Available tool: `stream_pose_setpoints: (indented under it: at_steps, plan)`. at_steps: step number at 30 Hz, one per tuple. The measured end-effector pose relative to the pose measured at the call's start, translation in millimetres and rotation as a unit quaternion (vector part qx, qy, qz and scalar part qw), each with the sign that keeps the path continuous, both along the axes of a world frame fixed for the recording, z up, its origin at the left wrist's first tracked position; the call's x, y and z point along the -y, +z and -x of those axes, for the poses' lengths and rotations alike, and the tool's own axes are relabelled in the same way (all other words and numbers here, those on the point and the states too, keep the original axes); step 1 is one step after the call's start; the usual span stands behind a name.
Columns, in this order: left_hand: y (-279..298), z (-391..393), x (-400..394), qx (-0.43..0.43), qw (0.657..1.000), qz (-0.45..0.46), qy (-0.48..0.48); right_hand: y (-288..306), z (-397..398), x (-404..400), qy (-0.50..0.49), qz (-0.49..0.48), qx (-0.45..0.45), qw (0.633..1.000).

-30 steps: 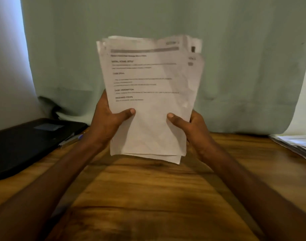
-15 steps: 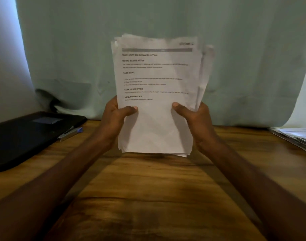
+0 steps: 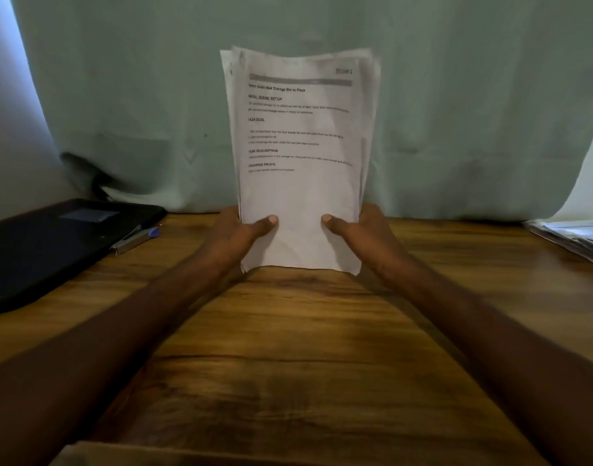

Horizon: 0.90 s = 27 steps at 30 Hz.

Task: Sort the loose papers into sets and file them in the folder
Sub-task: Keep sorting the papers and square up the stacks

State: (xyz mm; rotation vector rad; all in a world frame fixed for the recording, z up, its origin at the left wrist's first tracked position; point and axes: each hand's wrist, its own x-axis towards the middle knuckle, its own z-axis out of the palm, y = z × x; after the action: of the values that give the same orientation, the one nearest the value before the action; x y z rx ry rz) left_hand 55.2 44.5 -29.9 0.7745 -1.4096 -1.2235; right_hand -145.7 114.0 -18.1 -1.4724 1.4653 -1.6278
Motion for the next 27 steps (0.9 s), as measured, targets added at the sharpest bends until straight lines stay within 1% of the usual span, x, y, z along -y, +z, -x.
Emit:
stream_pose_setpoints:
  at_steps: [2, 4, 5, 8, 9, 12, 14, 17, 19, 21, 23, 25, 27]
  plan:
    - [8.3, -2.2, 1.2, 0.0, 0.998, 0.058, 0.022, 6.2, 0.2, 0.0, -0.012, 0.04, 0.023, 0.999]
    - [11.4, -5.0, 3.2, 0.026, 0.995, 0.091, 0.036, 12.6, 3.4, 1.4, -0.006, 0.058, 0.026, 0.998]
    - [8.5, -6.1, 4.6, 0.054, 0.994, 0.092, 0.035, 12.9, 4.2, 2.1, 0.004, 0.044, 0.012, 0.999]
    - [-10.6, -6.3, 9.1, 0.202, 0.976, 0.064, 0.045, -3.8, 4.4, 2.7, 0.016, -0.05, -0.06, 0.997]
    - [-12.8, -6.8, 10.5, 0.218, 0.972, 0.067, 0.052, -9.0, 6.1, 3.7, 0.008, -0.058, -0.065, 0.996]
    - [-4.1, -7.3, 12.7, 0.179, 0.979, 0.085, 0.055, -6.7, 9.5, 3.4, -0.015, -0.037, -0.058, 0.998]
    - [2.3, -7.7, 11.4, 0.159, 0.981, 0.097, 0.056, -3.7, 10.6, 4.9, -0.019, -0.033, -0.082, 0.996]
    - [2.3, -8.1, 7.4, 0.091, 0.992, 0.078, 0.049, -9.4, 5.8, 5.3, -0.017, -0.057, -0.125, 0.99]
    - [2.7, -7.3, 5.1, 0.075, 0.991, 0.094, 0.061, -10.0, 2.4, 2.4, -0.025, -0.047, -0.118, 0.992]
    - [3.4, -6.0, 3.8, 0.079, 0.985, 0.129, 0.078, -5.4, 4.7, 2.1, -0.033, 0.002, -0.099, 0.995]
    - [1.9, -4.5, 3.0, 0.101, 0.98, 0.152, 0.08, -1.2, 4.0, 2.4, -0.06, 0.026, -0.122, 0.99]
    - [-2.8, -2.0, 0.7, 0.146, 0.974, 0.158, 0.075, -6.2, 5.4, 6.2, -0.075, 0.002, -0.138, 0.988]
    - [-5.8, -1.0, 1.3, 0.166, 0.969, 0.163, 0.079, -11.1, 5.0, 7.1, -0.075, -0.028, -0.116, 0.99]
